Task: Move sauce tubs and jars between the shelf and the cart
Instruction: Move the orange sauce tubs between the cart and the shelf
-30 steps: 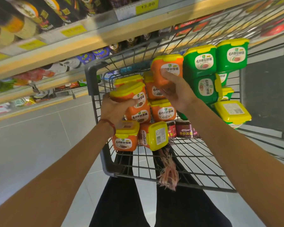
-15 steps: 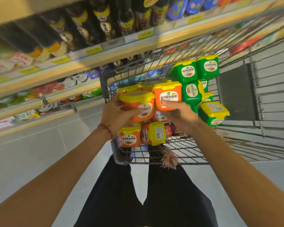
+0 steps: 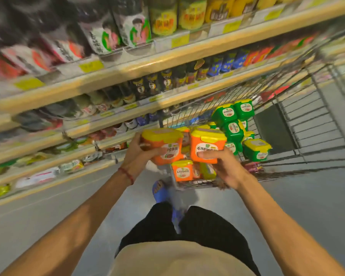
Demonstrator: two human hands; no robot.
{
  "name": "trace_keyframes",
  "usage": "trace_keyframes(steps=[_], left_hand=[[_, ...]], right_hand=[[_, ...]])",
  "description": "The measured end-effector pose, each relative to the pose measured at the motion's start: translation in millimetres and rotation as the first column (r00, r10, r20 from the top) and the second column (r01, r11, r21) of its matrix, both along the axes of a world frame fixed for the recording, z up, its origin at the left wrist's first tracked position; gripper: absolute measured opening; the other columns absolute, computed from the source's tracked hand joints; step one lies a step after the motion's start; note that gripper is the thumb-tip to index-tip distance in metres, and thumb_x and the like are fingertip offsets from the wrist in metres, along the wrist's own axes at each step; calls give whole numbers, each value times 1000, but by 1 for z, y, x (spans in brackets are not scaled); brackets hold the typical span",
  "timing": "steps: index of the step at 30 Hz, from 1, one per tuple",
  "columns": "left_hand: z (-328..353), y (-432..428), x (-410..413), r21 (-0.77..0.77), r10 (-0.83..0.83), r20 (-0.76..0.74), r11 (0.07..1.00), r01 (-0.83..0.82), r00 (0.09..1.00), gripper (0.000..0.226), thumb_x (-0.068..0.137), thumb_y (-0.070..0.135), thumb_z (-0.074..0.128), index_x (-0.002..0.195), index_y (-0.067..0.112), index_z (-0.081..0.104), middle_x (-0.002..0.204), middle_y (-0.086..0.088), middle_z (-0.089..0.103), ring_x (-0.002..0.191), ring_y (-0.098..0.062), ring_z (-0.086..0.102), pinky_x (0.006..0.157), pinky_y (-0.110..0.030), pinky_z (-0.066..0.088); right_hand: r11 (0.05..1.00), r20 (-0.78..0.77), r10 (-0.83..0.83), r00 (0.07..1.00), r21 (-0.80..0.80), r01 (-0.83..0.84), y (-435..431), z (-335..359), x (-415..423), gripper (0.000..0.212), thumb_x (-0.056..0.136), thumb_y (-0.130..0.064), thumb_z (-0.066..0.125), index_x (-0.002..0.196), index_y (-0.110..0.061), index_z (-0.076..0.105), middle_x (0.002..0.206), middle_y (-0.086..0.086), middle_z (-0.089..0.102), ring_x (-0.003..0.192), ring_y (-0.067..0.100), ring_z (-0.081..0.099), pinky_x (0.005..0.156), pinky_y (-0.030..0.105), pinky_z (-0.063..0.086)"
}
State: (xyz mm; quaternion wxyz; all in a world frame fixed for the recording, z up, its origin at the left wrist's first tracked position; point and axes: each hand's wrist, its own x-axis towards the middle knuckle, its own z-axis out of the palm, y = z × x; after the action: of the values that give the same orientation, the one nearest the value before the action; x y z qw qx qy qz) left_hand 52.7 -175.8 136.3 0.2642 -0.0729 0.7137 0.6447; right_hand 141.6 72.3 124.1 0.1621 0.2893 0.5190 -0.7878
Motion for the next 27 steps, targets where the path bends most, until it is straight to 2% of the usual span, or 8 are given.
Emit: trace_keyframes(steps=[2,5,11,13,18,22,24,27], left_hand=[[13,-17,13,12,43,-12,999,-43,999,79,48,33,94,117,14,62,107,1,74,99,-16,72,76,-28,60],[35,-43,42,0,112,-65,994,-113,992,85,48,39,93,124,15,62,113,-1,74,103,-19,72,79,-34,62],[62,-94,108,32,339,-111,941,-338,934,56,75,-9,80,126,-1,61,117,-15,72,104,-25,73,74,-28,61],[70,-115,128,56,408,-113,913,-404,906,58,72,-5,84,125,-3,61,117,-18,73,106,-30,72,74,-30,61],[100,-168,165,81,526,-210,849,-522,824,81,51,35,89,122,5,65,111,-9,74,96,-18,74,71,-27,59],[122,-215,183,147,620,-218,784,-603,753,67,55,26,91,115,7,66,107,-3,76,98,-24,74,69,-30,60],[133,-244,191,183,668,-209,744,-642,714,52,61,17,85,106,5,62,97,-1,76,93,-24,76,64,-29,60],[150,-295,201,253,718,-216,696,-672,662,53,57,19,87,102,7,61,95,-4,75,86,-20,76,60,-26,58]], right_hand=[[998,-24,60,998,32,-60,-10,11,6,80,55,-10,90,131,-9,68,124,17,75,116,36,72,94,47,60],[988,-69,147,987,60,-143,-27,24,12,93,46,-18,95,133,-9,66,121,16,76,113,36,73,83,41,61],[956,-186,283,941,138,-260,-70,48,25,96,48,-31,102,135,-19,64,121,7,78,117,30,72,103,52,55],[934,-204,349,915,153,-322,-92,60,28,102,47,-34,104,138,-18,61,121,7,78,116,29,73,105,56,54],[871,-251,487,837,213,-443,-152,93,30,98,46,-21,100,136,-16,62,120,7,78,114,28,74,103,53,56],[834,-282,552,785,208,-511,-209,116,27,90,48,-16,98,131,-11,65,115,7,79,111,30,74,93,40,60],[841,-300,540,786,175,-511,-244,125,23,97,43,-18,100,133,-9,63,117,9,79,110,31,75,91,40,60],[853,-350,519,780,164,-495,-303,139,16,107,39,-21,101,137,-8,61,122,12,77,112,34,74,94,47,61]])
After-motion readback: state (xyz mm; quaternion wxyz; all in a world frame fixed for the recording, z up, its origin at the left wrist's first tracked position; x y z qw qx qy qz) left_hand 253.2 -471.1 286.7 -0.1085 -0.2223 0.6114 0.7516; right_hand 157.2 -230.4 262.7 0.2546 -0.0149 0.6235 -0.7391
